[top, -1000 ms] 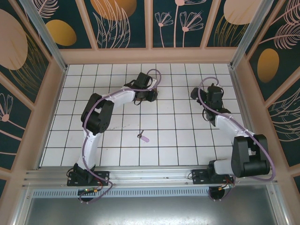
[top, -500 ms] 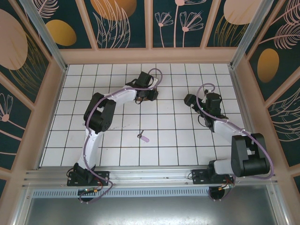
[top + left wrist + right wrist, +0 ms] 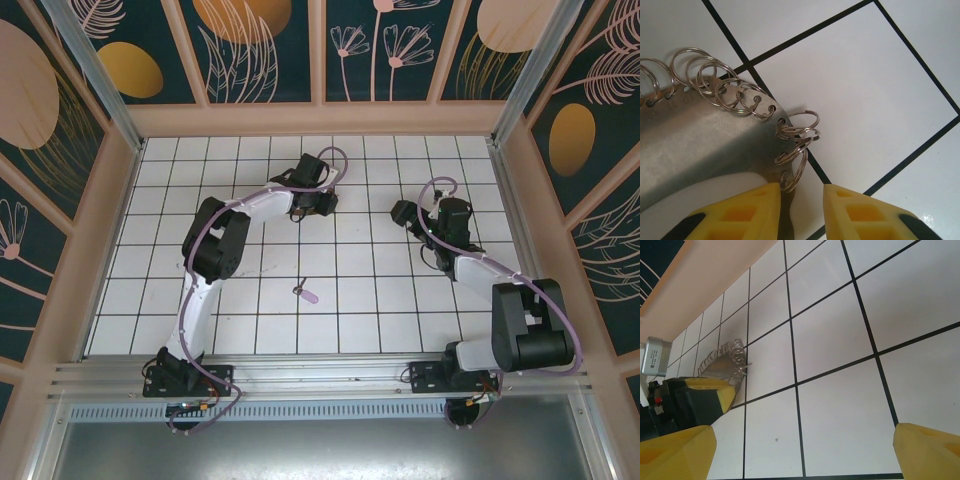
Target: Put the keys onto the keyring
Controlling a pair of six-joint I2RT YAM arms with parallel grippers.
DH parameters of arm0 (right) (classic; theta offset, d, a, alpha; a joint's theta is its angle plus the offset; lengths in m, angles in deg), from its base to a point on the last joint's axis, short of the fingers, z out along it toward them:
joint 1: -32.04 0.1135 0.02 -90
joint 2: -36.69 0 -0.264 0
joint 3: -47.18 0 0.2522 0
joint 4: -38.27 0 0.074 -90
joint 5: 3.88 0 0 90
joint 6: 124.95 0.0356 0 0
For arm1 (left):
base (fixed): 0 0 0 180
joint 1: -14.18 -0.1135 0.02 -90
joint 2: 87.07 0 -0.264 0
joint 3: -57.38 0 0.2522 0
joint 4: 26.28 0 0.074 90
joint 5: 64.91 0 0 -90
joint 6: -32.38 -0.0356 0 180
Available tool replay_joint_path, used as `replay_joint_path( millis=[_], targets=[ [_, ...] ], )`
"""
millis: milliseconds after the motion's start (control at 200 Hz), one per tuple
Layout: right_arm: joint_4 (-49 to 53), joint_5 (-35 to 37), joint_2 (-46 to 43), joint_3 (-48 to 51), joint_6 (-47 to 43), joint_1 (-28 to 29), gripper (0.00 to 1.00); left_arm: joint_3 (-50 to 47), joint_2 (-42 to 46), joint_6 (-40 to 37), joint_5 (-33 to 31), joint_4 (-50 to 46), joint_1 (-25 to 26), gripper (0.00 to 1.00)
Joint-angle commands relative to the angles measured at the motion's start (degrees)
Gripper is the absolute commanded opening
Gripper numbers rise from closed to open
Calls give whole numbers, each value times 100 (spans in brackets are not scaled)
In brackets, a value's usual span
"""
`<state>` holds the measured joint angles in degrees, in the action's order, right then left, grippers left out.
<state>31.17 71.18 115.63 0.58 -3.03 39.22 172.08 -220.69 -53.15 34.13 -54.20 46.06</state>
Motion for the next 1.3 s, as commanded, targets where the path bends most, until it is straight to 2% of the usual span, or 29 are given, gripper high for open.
replay_joint_path(
  millis=[0, 290, 380, 530, 766, 1006, 1186, 1291],
  targets=[
    [-234, -97, 72, 71, 33, 20, 91, 214, -190, -102, 90, -149, 29, 27],
    [-285, -125, 95, 71, 77, 29, 91, 347, -318, -122, 28, -167, 29, 20],
    [-272, -65, 56, 69, 108, 38, 92, 356, -331, -131, -9, -175, 21, 13],
    [-343, 58, -77, 81, 304, 72, 98, 276, -199, -131, 32, -189, 28, 0],
    [-99, -329, -144, -184, 105, 271, 99, -287, 565, -39, 216, 82, 29, 0],
    [-392, -931, -327, -125, 88, 558, 91, -1130, 1328, 223, 546, 281, 27, 0],
    [-662, -1224, -296, -77, 60, 884, 85, -2155, 1963, 421, 770, 1055, 29, 0],
    [-905, -1448, -300, -8, 55, 987, 80, -2434, 2231, 371, 995, 1176, 29, 0]
  ],
)
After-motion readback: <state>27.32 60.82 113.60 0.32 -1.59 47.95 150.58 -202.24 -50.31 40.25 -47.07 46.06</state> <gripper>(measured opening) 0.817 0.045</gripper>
